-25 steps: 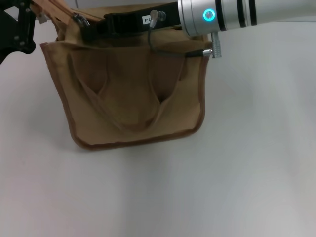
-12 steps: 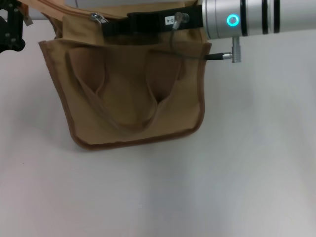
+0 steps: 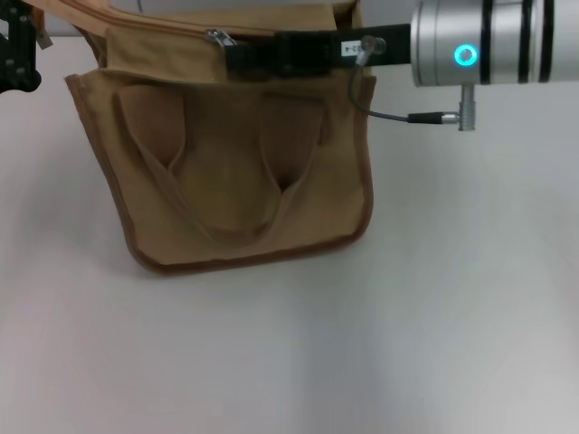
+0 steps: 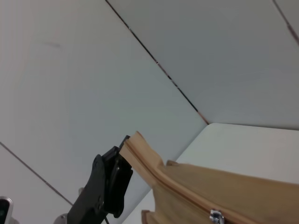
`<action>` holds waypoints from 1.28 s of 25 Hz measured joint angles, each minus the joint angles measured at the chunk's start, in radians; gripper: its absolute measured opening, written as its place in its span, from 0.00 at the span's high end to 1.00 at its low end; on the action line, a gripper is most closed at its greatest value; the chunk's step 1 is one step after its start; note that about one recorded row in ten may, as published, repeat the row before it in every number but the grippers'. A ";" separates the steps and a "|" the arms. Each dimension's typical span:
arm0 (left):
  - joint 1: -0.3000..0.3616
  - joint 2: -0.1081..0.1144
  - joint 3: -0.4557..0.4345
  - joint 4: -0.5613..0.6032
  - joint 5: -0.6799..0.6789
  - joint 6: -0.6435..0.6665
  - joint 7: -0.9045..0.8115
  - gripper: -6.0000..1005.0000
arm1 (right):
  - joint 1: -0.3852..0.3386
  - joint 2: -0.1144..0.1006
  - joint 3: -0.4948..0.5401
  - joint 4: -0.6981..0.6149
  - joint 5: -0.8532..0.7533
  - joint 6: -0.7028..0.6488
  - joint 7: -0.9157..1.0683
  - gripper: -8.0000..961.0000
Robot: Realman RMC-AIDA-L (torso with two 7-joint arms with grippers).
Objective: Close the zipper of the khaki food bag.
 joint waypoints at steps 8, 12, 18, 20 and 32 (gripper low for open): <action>-0.004 0.000 0.000 0.000 -0.001 -0.027 0.001 0.93 | -0.088 0.000 0.010 -0.060 0.000 -0.003 -0.007 0.99; -0.005 0.000 0.000 0.000 -0.010 -0.034 0.001 0.93 | -0.127 -0.001 0.032 -0.082 0.000 -0.008 -0.016 0.99; -0.007 0.000 0.000 0.000 -0.018 -0.046 0.001 0.93 | -0.171 -0.002 0.087 -0.091 -0.005 -0.036 -0.036 0.99; -0.007 0.000 0.000 0.000 -0.020 -0.050 0.000 0.93 | -0.181 -0.002 0.113 -0.092 -0.015 -0.048 -0.038 0.99; -0.009 -0.001 0.003 -0.008 -0.021 -0.050 -0.002 0.92 | -0.205 -0.002 0.196 -0.083 -0.020 -0.121 -0.039 0.98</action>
